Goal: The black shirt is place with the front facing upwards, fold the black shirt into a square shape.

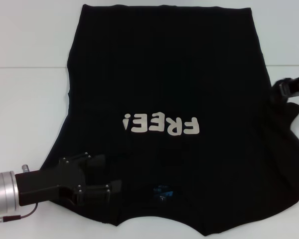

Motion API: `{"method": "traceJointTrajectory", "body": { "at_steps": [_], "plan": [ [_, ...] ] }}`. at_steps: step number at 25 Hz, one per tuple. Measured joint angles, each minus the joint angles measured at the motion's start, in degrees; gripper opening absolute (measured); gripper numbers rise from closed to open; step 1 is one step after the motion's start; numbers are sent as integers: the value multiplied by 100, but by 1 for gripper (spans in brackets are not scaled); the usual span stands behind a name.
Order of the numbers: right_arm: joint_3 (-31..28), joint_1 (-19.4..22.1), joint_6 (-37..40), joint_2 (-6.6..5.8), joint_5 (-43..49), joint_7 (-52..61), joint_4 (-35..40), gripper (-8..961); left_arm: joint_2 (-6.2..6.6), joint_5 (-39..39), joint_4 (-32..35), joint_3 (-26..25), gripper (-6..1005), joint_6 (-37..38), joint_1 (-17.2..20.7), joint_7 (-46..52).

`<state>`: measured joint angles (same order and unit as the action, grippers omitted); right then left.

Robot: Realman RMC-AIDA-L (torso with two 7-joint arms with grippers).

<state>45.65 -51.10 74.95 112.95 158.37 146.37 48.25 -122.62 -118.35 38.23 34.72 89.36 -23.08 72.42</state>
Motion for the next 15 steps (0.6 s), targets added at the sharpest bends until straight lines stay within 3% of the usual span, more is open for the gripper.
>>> {"method": "traceJointTrajectory", "body": {
  "at_steps": [11,13,15],
  "plan": [
    [94,-229,-124,89,-187,-32,-224,132,2,-20,7,-10,844,-3,-20,72],
    [76,-226,-53,70,-453,-125,-305,181,2,-23,8,-10,843,-2,-21,72],
    [48,-215,96,-30,-963,-336,-504,230,2,-24,9,-10,842,-1,-21,72]
  ]
}}
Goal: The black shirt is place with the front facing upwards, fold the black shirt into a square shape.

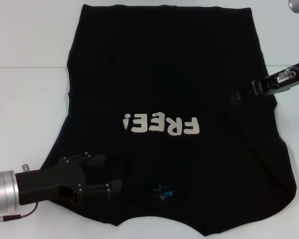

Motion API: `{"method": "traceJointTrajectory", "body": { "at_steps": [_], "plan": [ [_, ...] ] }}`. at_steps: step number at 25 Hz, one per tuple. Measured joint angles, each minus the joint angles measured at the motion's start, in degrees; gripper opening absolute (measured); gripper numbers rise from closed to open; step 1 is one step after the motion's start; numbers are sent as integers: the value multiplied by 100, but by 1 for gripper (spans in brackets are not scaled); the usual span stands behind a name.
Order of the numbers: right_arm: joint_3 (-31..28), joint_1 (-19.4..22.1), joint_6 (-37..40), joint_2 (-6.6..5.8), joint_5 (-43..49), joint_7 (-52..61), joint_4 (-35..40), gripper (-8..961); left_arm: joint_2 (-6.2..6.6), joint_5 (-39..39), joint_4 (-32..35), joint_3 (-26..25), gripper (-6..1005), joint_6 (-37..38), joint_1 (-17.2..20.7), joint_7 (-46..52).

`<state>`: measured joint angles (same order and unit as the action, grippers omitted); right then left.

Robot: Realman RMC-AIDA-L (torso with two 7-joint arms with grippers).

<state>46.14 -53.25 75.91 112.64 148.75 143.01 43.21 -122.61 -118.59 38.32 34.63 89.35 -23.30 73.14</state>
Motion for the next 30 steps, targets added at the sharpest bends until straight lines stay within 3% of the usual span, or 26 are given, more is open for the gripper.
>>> {"method": "traceJointTrajectory", "body": {
  "at_steps": [5,11,13,19,27,30],
  "plan": [
    [-22,248,154,-285,-1107,-389,-389,354,0,0,-20,-3,840,-1,0,9],
    [-317,927,120,-410,-1401,-545,-399,604,4,0,-11,-33,838,3,7,286],
    [-453,1135,112,-500,-1399,-494,-509,768,13,0,-3,-34,837,4,-2,355],
    [-520,1373,244,-753,-1332,-169,-896,757,40,3,0,-19,834,10,-54,456],
    [-584,1364,264,-797,-822,204,-967,759,68,-5,-3,-59,831,-42,-71,658],
    [-585,1309,261,-762,-812,227,-1000,759,68,-8,-1,-60,830,-58,-71,673]
  ]
}}
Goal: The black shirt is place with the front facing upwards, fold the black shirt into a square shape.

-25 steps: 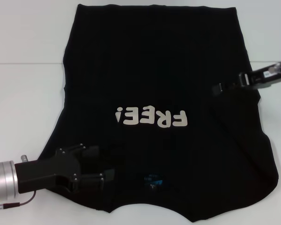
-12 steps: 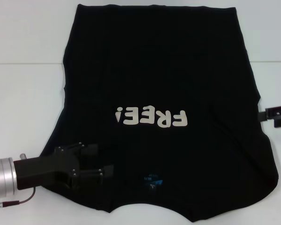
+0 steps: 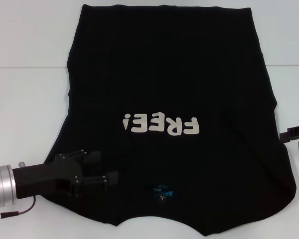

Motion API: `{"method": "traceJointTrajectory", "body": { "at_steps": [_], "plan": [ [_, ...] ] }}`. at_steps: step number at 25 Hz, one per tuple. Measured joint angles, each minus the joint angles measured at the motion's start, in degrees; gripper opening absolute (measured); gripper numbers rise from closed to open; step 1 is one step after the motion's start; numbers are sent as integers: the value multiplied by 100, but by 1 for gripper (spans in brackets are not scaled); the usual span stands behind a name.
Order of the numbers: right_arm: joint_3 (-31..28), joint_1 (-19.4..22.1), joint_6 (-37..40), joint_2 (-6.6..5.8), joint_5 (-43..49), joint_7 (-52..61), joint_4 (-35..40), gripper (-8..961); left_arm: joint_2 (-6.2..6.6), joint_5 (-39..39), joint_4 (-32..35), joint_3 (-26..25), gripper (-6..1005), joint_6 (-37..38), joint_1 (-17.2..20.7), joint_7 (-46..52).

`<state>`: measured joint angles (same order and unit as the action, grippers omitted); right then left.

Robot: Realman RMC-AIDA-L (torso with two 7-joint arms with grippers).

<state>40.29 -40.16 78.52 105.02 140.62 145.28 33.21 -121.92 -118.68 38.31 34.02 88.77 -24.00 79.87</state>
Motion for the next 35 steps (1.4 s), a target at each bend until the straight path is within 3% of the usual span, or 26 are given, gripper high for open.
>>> {"method": "traceJointTrajectory", "body": {
  "at_steps": [8,19,26,34,35],
  "plan": [
    [100,-249,-228,143,77,-3,-265,759,2,-6,0,-1,826,-72,1,-8],
    [59,-211,-275,181,107,16,-294,757,2,-7,1,-1,822,-79,9,-12],
    [49,-269,-420,337,50,-29,-305,756,2,-7,-4,1,819,-80,2,-6],
    [75,-252,-451,480,-800,-536,-292,754,2,-7,-27,12,816,-81,1,-9],
    [101,-303,-429,556,-870,-686,-295,754,2,-6,-29,12,815,-80,2,-9]
  ]
}}
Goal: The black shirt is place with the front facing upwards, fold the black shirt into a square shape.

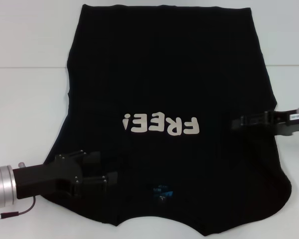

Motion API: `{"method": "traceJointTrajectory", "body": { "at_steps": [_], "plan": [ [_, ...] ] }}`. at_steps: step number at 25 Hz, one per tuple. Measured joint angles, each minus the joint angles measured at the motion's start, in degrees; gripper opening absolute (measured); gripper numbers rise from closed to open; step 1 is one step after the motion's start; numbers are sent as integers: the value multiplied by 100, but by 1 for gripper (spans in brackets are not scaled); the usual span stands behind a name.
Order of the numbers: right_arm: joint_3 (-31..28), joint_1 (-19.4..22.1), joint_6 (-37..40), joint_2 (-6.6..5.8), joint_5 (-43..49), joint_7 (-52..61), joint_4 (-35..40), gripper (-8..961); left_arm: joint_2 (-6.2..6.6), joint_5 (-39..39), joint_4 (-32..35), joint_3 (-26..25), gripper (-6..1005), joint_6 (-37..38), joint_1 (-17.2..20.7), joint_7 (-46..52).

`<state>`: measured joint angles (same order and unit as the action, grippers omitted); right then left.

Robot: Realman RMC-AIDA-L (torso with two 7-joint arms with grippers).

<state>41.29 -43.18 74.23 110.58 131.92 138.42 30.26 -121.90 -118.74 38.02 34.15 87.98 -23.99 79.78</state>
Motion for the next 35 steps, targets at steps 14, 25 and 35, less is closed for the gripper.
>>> {"method": "traceJointTrajectory", "body": {
  "at_steps": [14,25,35],
  "plan": [
    [467,-138,170,219,-76,-727,58,748,-2,3,-29,-11,810,0,8,38],
    [364,676,1017,304,-1293,-3322,77,749,157,26,-1,-548,805,416,-84,1579],
    [303,1433,1317,776,-1743,-6377,74,753,508,-814,659,-1138,801,779,-140,4208]
  ]
}}
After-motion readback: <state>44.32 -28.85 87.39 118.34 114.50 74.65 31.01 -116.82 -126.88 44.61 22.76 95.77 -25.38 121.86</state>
